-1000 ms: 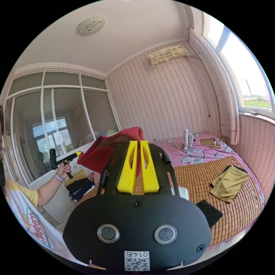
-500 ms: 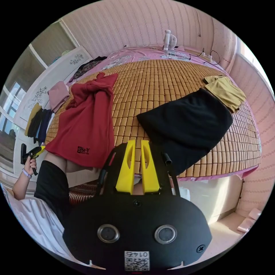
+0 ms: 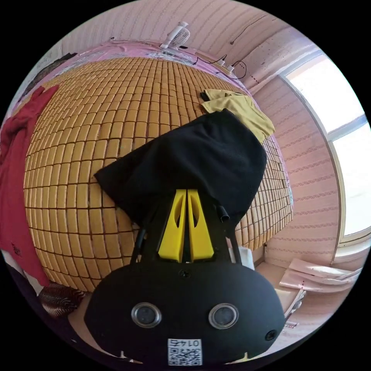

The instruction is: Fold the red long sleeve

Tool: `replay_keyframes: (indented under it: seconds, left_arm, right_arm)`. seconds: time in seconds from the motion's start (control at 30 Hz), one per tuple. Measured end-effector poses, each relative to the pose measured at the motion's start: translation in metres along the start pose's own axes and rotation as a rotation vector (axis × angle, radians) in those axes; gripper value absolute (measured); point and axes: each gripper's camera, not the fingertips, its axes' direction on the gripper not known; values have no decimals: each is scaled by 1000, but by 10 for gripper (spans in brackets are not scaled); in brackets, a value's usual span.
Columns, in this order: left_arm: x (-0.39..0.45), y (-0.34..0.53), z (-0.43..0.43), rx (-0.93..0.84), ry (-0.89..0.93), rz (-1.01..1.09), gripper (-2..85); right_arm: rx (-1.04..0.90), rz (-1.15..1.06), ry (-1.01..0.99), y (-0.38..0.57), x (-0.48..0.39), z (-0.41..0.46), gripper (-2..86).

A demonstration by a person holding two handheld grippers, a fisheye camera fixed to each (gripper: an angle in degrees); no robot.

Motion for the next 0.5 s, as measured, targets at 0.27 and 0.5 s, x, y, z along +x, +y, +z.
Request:
replay_keyframes:
  seconds: [0.27, 0.5]
  left_arm:
    - [-14, -17, 9, -38, -1, -33, 82]
    - [-4, -43, 28, -116, -121, 24, 96]
  right_arm:
    - [255, 494, -441, 64, 91, -55, 11]
    - [64, -299, -783, 77, -134, -117, 86]
